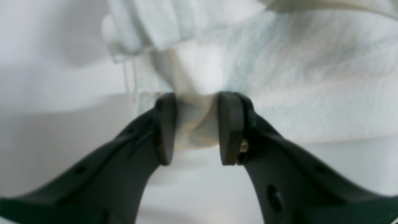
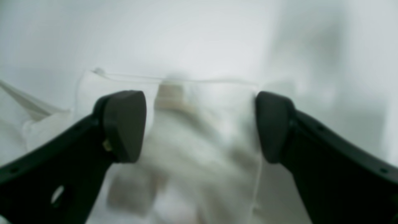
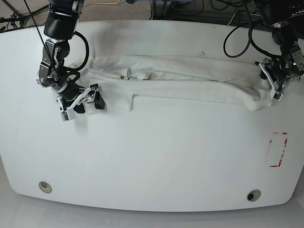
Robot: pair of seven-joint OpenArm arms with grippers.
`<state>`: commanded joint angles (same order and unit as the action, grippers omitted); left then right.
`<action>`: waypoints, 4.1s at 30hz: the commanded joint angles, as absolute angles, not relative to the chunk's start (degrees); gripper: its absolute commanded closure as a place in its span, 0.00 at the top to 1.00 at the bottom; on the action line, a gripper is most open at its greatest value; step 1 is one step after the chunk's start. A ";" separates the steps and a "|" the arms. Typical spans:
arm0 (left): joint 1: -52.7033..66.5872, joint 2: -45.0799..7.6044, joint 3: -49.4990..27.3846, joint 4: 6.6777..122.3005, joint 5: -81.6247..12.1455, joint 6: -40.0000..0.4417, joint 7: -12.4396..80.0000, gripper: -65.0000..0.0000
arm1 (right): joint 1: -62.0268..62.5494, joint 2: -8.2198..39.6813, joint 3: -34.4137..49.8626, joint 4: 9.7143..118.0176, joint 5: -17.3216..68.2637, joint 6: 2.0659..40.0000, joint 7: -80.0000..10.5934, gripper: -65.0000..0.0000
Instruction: Fold the T-shirt properly
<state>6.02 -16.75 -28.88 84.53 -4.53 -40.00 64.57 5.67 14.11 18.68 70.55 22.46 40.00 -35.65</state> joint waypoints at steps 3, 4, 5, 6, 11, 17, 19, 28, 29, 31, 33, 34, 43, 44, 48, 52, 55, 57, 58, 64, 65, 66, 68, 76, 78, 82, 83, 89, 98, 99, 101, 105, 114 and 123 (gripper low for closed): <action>5.93 -16.75 -28.88 84.53 -4.53 -40.00 64.40 0.32 | 5.67 13.85 18.68 70.55 22.46 40.00 -35.65 0.57; 5.93 -16.75 -28.79 84.53 -4.53 -40.00 64.40 0.32 | 5.67 13.85 18.59 70.55 22.46 40.00 -35.65 0.45; 5.93 -16.75 -28.79 84.53 -4.53 -40.00 64.40 0.32 | 5.67 13.85 18.59 70.55 22.46 40.00 -35.65 0.38; 5.93 -16.75 -28.79 84.53 -4.53 -40.00 64.40 0.32 | 5.76 13.85 18.59 70.55 22.46 40.00 -35.65 0.28; 5.93 -16.75 -28.62 84.53 -4.53 -40.00 64.40 0.32 | 5.76 13.93 18.51 71.25 22.46 40.00 -35.65 0.00; 5.93 -16.75 -28.53 84.26 -4.53 -40.00 64.31 0.32 | 4.44 13.67 18.51 81.54 22.90 40.00 -36.44 0.00; 5.93 -16.75 -28.53 84.26 -4.53 -40.00 64.31 0.32 | 3.38 13.41 18.51 85.85 23.16 40.00 -37.49 0.00; 5.93 -16.75 -28.53 84.18 -4.44 -40.00 64.31 0.32 | 0.75 9.27 18.77 101.49 23.25 40.00 -48.31 0.00; 5.93 -16.75 -28.44 84.18 -4.44 -40.00 64.31 0.32 | -0.13 8.48 18.77 103.96 23.25 40.00 -50.07 0.00; 5.93 -16.75 -28.44 84.18 -4.44 -40.00 64.31 0.32 | -1.27 7.52 18.77 106.95 23.25 40.00 -51.74 0.00; 5.93 -16.75 -28.44 84.18 -4.44 -40.00 64.31 0.32 | -2.95 5.58 18.77 110.46 23.25 40.00 -53.76 0.00; 5.93 -16.75 -28.44 84.18 -4.44 -40.00 64.31 0.32 | -3.74 4.62 18.77 112.22 23.25 40.00 -54.90 0.00; 5.93 -16.75 -28.44 84.09 -4.44 -40.00 64.31 0.32 | -7.96 0.92 18.68 116.35 27.30 40.00 -60.62 0.00; 5.93 -16.75 -28.44 84.09 -4.44 -40.00 64.31 0.32 | -8.48 0.92 18.51 116.26 28.26 40.00 -60.62 0.00; 6.02 -16.75 -28.44 84.26 -4.44 -40.00 64.31 0.32 | -10.51 1.01 17.54 115.12 31.43 40.00 -60.62 0.00; 6.02 -16.75 -28.44 84.09 -4.35 -40.00 64.31 0.32 | -11.91 2.59 14.90 114.33 31.69 40.00 -60.62 0.00; 6.02 -16.75 -28.44 84.09 -2.59 -40.00 64.22 0.32 | -12.88 3.91 11.47 113.98 32.04 40.00 -60.62 0.00; 6.02 -16.48 -28.44 84.09 -1.27 -40.00 64.22 0.32 | -13.32 4.18 9.98 113.80 31.87 40.00 -60.62 0.00; 5.93 -16.40 -28.44 84.09 -0.57 -40.00 64.22 0.32 | -13.49 4.18 9.36 113.80 31.60 40.00 -60.62 0.00; 5.93 -16.40 -28.44 84.35 -0.31 -40.00 64.22 0.32 | -14.90 4.26 9.10 113.71 31.52 40.00 -60.70 0.26; 5.93 -16.40 -28.44 84.35 -0.31 -40.00 64.22 0.32 | -15.52 4.97 9.10 113.80 31.69 40.00 -60.70 0.36; 5.93 -16.40 -28.44 84.35 -0.31 -40.00 64.22 0.32 | -15.78 5.76 9.01 113.80 32.04 40.00 -60.70 0.45; 5.93 -16.40 -28.44 84.44 -0.40 -40.00 64.22 0.32 | -16.04 6.73 9.01 113.80 32.31 40.00 -60.70 0.63; 5.85 -16.31 -28.44 84.44 -0.48 -40.00 64.22 0.32 | -15.87 8.13 15.96 113.80 34.33 40.00 -60.44 0.73; 5.85 -16.31 -28.44 84.44 -0.48 -40.00 64.22 0.32 | -15.60 8.13 17.80 113.63 34.33 40.00 -60.44 0.67; 5.85 -16.31 -28.53 84.44 -0.57 -40.00 64.22 0.32 | -14.37 8.22 20.97 113.54 32.57 40.00 -60.44 0.43; 5.85 -16.31 -28.53 84.44 -0.57 -40.00 64.22 0.32 | -14.29 8.13 21.14 113.54 31.43 40.00 -60.44 0.37; 3.74 -16.31 -28.79 84.44 -0.57 -40.00 64.40 0.32 | -14.20 6.29 20.88 111.52 23.69 40.00 -57.10 0.14; 1.54 -16.31 -28.79 84.44 -0.57 -40.00 64.57 0.32 | -12.70 4.88 20.79 97.98 13.67 40.00 -46.90 0.17; 1.54 -16.31 -28.79 84.44 -0.57 -40.00 64.57 0.32 | -12.62 4.88 20.79 97.36 13.41 40.00 -46.20 0.17; 1.45 -16.31 -28.79 84.44 -0.57 -40.00 64.57 0.32 | -12.53 4.97 20.88 96.04 12.88 40.00 -44.53 0.17; 0.22 -16.31 -28.79 84.44 -0.57 -40.00 64.66 0.32 | -12.53 5.23 20.88 95.60 12.44 40.00 -43.74 0.17; -0.40 -16.31 -33.19 87.16 -4.53 -40.00 64.75 0.44 | -11.30 5.41 21.14 95.52 12.44 40.00 -43.74 0.17; 0.22 -17.98 -36.35 94.73 -19.21 -40.00 69.93 0.71 | -11.21 5.41 20.97 95.52 12.44 40.00 -43.74 0.17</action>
